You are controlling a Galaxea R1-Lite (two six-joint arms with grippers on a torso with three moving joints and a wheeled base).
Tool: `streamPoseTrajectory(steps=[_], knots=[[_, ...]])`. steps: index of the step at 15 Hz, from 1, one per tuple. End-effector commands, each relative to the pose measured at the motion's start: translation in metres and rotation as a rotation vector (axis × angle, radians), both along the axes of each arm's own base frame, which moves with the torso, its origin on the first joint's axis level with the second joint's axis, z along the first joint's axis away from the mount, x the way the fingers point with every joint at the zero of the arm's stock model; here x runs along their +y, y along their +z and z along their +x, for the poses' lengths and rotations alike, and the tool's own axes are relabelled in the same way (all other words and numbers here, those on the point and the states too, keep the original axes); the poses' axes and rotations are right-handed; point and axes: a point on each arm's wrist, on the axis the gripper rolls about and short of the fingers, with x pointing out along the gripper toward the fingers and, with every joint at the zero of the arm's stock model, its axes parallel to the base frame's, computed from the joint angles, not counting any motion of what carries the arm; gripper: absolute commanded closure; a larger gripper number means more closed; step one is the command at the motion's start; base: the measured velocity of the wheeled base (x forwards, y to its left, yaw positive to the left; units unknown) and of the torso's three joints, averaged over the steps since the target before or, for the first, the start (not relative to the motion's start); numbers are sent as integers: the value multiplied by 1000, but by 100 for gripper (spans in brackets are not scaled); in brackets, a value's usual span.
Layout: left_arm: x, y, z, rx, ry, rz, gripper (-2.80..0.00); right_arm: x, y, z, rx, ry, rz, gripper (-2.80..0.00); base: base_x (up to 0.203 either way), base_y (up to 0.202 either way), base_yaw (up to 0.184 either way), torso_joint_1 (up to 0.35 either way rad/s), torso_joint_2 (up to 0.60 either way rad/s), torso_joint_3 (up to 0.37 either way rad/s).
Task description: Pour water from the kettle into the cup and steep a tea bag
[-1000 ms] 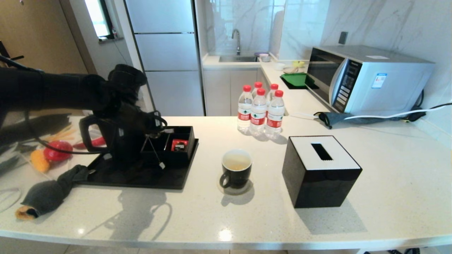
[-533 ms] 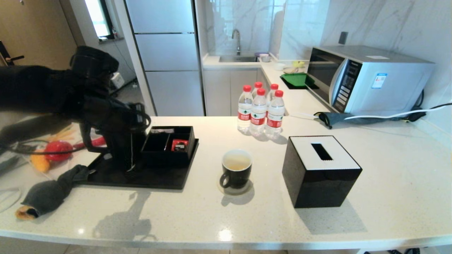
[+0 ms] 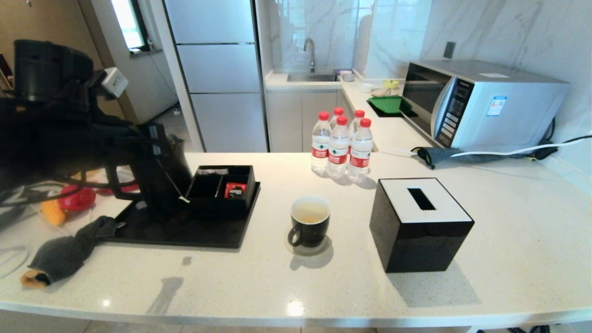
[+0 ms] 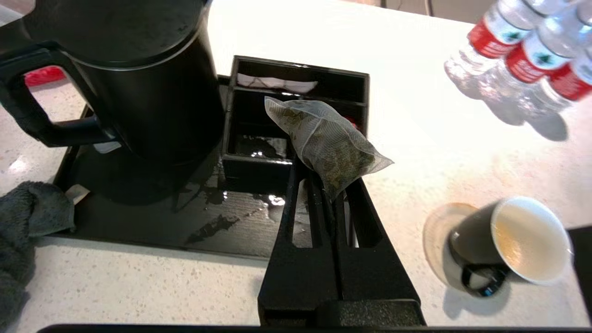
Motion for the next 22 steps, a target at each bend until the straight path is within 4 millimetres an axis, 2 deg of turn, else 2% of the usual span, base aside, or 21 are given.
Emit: streamPoseTrajectory(steps=[1, 10, 15, 20, 22], knots=[[-5, 7, -12, -28, -26, -7, 0, 0, 0, 0, 2, 1, -1, 0, 0, 0, 0, 0, 0, 0], [-53, 9, -23, -36, -220, -14, 0, 0, 0, 0, 2, 1, -1, 0, 0, 0, 0, 0, 0, 0], [-94, 7, -38, -26, -380, -25, 0, 0, 0, 0, 2, 1, -1, 0, 0, 0, 0, 0, 0, 0], [-113, 12, -51, -42, -454, -30, 0, 0, 0, 0, 0, 0, -2, 0, 0, 0, 0, 0, 0, 0], [-121, 17, -47, -85, -458, -40, 0, 0, 0, 0, 0, 1, -2, 0, 0, 0, 0, 0, 0, 0]])
